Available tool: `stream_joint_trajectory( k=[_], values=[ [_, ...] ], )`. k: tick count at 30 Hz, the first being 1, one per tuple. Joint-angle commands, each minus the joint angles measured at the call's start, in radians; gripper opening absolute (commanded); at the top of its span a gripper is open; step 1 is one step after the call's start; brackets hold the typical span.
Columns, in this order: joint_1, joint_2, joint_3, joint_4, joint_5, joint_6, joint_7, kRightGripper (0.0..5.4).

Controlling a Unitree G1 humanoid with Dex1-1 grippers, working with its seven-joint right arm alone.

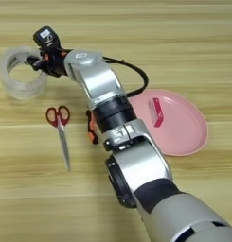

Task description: Move the objects on the table

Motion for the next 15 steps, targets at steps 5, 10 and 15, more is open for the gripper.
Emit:
stream_joint_trajectory(
  k=[5,10,15],
  values=[
    [0.057,-0.101,-0.111,-0.245,0.038,-0.072,-0.059,1.42],
    [0.138,-0.179,-0.205,-0.347,0.076,-0.062,-0.068,1.42],
    [0.192,-0.262,-0.299,-0.387,0.105,-0.055,-0.08,1.42]
  ],
)
